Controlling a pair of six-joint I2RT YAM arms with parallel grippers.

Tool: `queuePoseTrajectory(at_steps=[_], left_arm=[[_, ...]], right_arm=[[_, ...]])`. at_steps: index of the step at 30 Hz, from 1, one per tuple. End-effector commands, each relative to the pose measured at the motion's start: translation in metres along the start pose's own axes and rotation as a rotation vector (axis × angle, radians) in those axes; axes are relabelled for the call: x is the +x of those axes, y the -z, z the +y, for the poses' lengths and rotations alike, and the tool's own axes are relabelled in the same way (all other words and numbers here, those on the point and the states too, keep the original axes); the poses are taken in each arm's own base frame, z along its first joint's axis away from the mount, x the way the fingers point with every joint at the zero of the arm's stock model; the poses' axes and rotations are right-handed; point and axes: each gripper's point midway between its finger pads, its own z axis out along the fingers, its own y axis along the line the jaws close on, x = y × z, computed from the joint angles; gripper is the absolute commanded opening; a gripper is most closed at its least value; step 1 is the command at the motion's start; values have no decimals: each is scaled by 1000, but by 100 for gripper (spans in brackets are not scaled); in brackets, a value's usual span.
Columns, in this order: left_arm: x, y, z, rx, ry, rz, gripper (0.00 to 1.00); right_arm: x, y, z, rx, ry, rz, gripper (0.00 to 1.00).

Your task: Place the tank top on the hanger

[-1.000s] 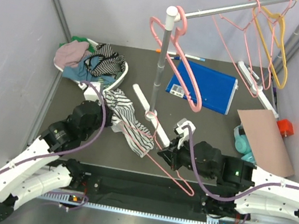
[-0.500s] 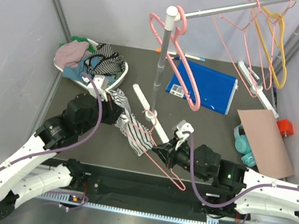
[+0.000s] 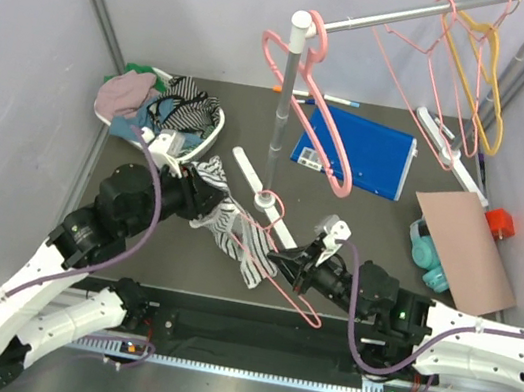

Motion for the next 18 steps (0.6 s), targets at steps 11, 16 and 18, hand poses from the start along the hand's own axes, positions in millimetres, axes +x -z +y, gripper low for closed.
queuePoseTrajectory(at_steps=[11, 16, 18], left_arm=[[-35, 33, -8, 48, -206, -155, 87], [-6, 12, -17, 160, -205, -89, 82], [-5, 9, -16, 167, -206, -92, 82]], right_arm=[[-28, -4, 18, -59, -50, -111, 0], [-22, -21, 22, -48, -59, -91, 0], [-21, -29, 22, -32, -60, -84, 0]])
